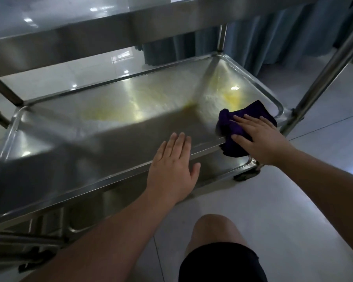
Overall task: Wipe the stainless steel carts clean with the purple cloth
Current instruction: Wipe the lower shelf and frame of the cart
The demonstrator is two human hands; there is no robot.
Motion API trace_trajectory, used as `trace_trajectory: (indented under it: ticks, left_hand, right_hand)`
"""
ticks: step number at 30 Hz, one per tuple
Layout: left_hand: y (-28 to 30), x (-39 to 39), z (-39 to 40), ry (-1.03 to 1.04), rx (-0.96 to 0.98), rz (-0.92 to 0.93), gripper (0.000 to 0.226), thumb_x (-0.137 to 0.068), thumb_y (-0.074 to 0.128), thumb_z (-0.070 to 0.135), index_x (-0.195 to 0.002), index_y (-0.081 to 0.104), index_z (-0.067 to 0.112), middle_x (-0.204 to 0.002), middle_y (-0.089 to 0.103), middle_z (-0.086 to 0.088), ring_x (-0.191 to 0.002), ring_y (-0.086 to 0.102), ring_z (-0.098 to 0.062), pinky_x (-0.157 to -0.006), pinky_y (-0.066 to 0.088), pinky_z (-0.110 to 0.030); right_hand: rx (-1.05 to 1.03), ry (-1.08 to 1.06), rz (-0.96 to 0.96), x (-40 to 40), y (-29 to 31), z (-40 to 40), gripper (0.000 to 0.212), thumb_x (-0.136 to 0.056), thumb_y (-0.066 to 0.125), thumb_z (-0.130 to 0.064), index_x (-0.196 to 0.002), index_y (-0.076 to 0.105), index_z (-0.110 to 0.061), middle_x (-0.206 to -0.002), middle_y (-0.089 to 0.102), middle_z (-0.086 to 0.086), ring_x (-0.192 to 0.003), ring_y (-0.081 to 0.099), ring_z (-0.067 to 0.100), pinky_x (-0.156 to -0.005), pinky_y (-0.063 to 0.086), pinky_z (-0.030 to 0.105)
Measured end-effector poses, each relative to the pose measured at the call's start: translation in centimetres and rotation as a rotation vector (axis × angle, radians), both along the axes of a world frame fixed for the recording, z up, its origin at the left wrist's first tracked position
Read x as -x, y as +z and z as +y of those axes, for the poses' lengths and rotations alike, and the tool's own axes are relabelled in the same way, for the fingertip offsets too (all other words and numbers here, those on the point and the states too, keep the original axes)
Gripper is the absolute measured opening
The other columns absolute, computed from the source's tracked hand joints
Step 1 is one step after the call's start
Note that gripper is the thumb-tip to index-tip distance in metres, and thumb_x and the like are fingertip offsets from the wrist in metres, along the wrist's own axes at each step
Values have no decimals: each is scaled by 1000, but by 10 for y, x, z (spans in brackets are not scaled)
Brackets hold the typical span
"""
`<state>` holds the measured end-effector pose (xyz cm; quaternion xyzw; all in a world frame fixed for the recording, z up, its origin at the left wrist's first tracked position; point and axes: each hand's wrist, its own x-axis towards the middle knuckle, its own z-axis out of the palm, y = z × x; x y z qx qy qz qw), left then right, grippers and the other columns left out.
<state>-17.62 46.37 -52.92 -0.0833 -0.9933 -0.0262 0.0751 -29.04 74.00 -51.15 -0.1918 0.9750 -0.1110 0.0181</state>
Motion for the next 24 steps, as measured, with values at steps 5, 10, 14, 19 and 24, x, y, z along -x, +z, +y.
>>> trace_trajectory:
  ticks: [5,10,14,19,24]
  left_hand:
    - [-4,2,-1,9,2,-64,81,-105,15,65,-170,0,20,-178,-2,-1,-164,-6,-17,-131,-4,-36]
    - [-3,3,-4,-7,25,-89,83,-103,17,67,-171,2,22,-178,-4,2,-164,-6,-15,-129,-5,-34]
    - [-4,3,-6,-7,20,-103,87,-101,17,73,-170,-3,25,-178,-10,5,-163,-12,-13,-128,-8,-33]
    - [-3,1,-8,-20,25,-102,92,-99,22,77,-171,3,23,-178,-6,4,-163,-11,-13,-130,-5,-35]
    - [-2,0,-9,-29,28,-91,93,-99,32,76,-171,14,19,-178,5,1,-164,0,-16,-131,3,-36]
  right_hand:
    - [-33,-136,-17,17,0,21,76,-95,13,-75,-162,21,-40,-167,18,-22,-156,10,6,-127,-1,37]
    - [-86,-257,-58,41,1,33,74,-97,11,-70,-163,15,-38,-170,15,-14,-158,10,15,-128,2,46]
    - [-104,-320,-102,66,3,27,74,-97,10,-66,-164,10,-34,-172,9,-10,-159,7,20,-127,2,47]
    - [-149,-315,-118,113,3,25,78,-94,9,-67,-165,5,-33,-172,2,-13,-159,0,18,-126,1,45]
    - [-153,-237,-81,172,7,26,80,-92,12,-75,-163,8,-38,-170,4,-20,-158,0,12,-127,6,47]
